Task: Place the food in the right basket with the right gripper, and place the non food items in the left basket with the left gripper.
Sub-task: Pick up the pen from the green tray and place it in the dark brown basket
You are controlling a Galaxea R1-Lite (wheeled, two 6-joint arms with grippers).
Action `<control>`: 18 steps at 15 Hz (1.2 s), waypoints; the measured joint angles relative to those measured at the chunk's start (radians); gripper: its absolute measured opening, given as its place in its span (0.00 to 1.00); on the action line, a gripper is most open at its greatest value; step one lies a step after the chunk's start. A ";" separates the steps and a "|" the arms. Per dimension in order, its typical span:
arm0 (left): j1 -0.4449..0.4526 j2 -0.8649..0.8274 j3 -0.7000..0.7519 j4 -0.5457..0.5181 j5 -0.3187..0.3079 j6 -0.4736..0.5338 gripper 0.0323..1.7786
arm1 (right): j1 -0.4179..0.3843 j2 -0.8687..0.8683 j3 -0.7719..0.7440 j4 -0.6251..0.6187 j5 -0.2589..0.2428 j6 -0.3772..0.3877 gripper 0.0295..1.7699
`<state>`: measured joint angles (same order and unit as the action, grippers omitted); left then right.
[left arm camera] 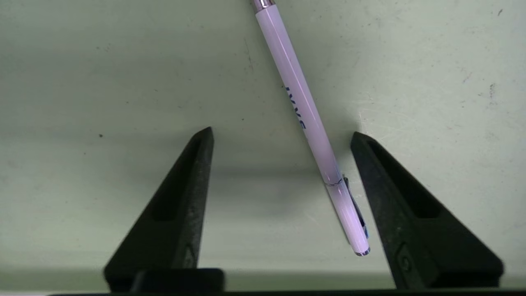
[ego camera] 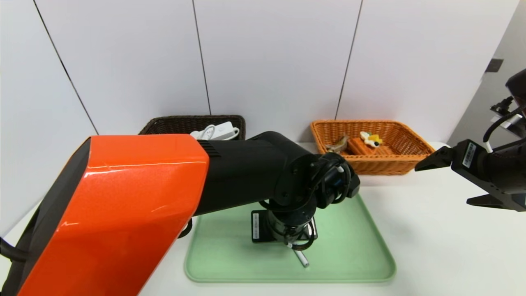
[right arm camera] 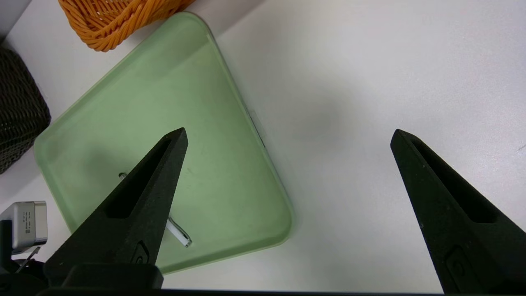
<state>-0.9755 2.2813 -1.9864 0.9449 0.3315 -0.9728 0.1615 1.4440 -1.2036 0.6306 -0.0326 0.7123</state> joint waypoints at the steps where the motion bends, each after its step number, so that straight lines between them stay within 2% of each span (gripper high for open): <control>1: 0.000 0.001 0.000 0.001 0.000 -0.001 0.55 | 0.001 0.000 -0.001 -0.001 0.000 0.000 0.97; 3: 0.000 0.002 0.000 0.002 0.000 -0.004 0.44 | 0.002 -0.002 -0.002 -0.002 0.000 0.000 0.97; 4: 0.000 0.002 0.000 0.002 0.000 -0.005 0.35 | 0.002 -0.003 -0.002 -0.002 -0.001 0.000 0.97; 5: 0.000 0.003 0.000 0.003 0.000 -0.004 0.01 | 0.002 -0.004 -0.002 -0.002 -0.001 0.000 0.97; 13: 0.001 -0.030 0.001 0.028 0.002 0.001 0.01 | 0.015 -0.018 -0.005 -0.002 -0.001 0.000 0.97; 18: 0.004 -0.122 0.000 0.002 0.078 0.043 0.01 | 0.019 -0.023 -0.004 0.001 -0.001 -0.001 0.97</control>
<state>-0.9713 2.1591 -1.9864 0.9472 0.4094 -0.9294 0.1804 1.4211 -1.2074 0.6315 -0.0336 0.7115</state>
